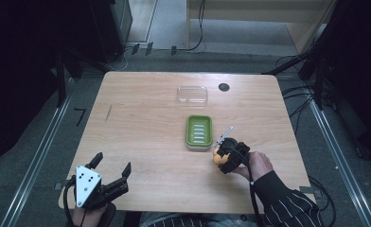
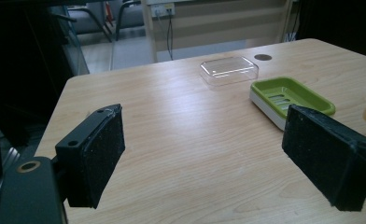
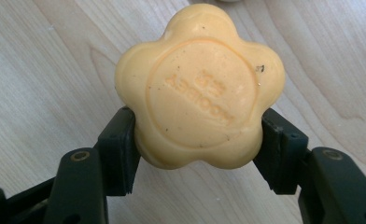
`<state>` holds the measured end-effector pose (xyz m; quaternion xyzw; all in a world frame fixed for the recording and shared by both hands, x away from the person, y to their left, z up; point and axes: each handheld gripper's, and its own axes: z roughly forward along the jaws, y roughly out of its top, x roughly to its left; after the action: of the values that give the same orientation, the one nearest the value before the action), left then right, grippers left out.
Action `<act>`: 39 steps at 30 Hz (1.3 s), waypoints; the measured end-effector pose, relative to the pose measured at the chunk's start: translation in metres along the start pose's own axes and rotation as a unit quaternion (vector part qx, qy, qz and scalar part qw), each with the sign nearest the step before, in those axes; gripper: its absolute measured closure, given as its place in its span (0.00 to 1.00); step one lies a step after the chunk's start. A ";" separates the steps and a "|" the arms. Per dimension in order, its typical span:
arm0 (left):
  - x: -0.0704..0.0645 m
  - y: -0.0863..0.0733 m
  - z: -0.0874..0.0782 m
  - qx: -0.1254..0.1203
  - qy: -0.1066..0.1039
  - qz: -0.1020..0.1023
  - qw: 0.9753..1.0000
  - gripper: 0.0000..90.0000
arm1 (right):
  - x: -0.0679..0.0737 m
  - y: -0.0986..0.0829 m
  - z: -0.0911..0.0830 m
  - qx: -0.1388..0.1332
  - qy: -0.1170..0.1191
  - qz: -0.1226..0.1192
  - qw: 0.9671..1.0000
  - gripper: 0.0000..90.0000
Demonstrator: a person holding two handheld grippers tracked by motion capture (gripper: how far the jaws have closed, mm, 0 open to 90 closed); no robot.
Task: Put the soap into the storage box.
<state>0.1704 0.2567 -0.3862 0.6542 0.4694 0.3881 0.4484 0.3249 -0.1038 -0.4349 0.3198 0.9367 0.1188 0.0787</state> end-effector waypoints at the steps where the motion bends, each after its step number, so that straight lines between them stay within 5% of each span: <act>1: 0.000 0.000 0.000 0.000 0.000 0.000 1.000 0.15 | -0.001 0.000 0.000 -0.002 -0.001 0.000 1.000 0.44; 39: 0.000 0.000 0.000 0.001 -0.001 0.002 1.000 0.15 | -0.020 0.027 -0.013 -0.033 -0.018 0.003 0.999 0.44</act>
<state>0.1707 0.2567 -0.3864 0.6557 0.4684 0.3880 0.4474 0.3532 -0.0972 -0.4131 0.3220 0.9298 0.1440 0.1053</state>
